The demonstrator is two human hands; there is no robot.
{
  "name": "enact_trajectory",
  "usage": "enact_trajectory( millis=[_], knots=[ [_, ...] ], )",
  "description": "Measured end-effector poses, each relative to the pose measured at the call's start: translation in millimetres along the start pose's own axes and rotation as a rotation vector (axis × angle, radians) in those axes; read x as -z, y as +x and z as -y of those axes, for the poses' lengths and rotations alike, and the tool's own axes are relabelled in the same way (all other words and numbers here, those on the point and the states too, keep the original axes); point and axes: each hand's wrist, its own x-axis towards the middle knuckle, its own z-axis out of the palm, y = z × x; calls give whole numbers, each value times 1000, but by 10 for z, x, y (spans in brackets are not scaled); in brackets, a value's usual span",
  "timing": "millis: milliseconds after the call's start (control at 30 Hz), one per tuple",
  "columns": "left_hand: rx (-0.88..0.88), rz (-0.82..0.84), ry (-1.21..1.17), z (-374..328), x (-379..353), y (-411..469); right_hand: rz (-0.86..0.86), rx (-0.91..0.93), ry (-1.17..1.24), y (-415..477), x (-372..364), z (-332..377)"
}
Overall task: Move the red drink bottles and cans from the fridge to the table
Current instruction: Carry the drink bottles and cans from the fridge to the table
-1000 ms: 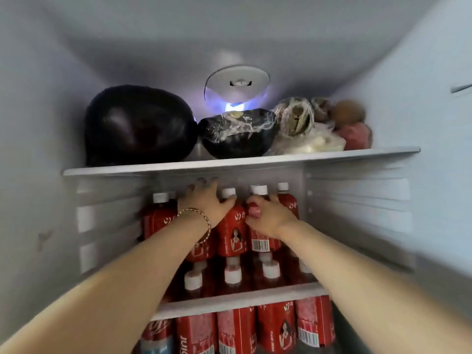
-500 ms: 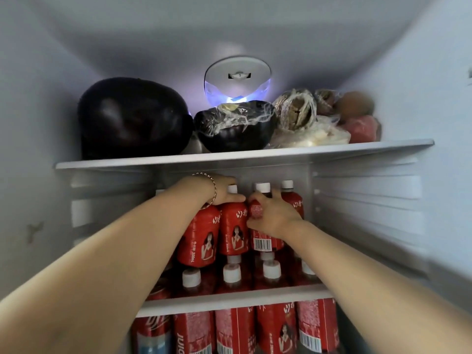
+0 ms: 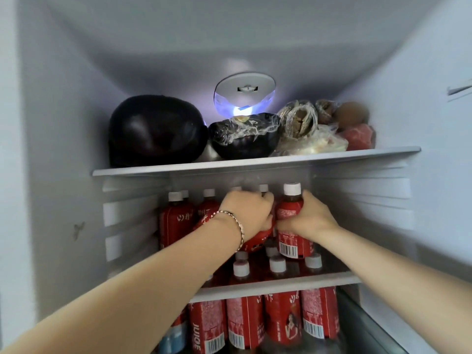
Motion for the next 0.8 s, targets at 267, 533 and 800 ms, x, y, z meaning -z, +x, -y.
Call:
enact_trajectory(
  millis=[267,533,800],
  knots=[
    [-76,-23,100,22,239,-262,-206,321,-367,-644,182,43],
    [133,-11,-44,-131,930,-655,-196,505,-400,-1070,455,227],
    [363,282,-142,-579,1291,-1632,131,521,-354,-1775,486,278]
  ],
)
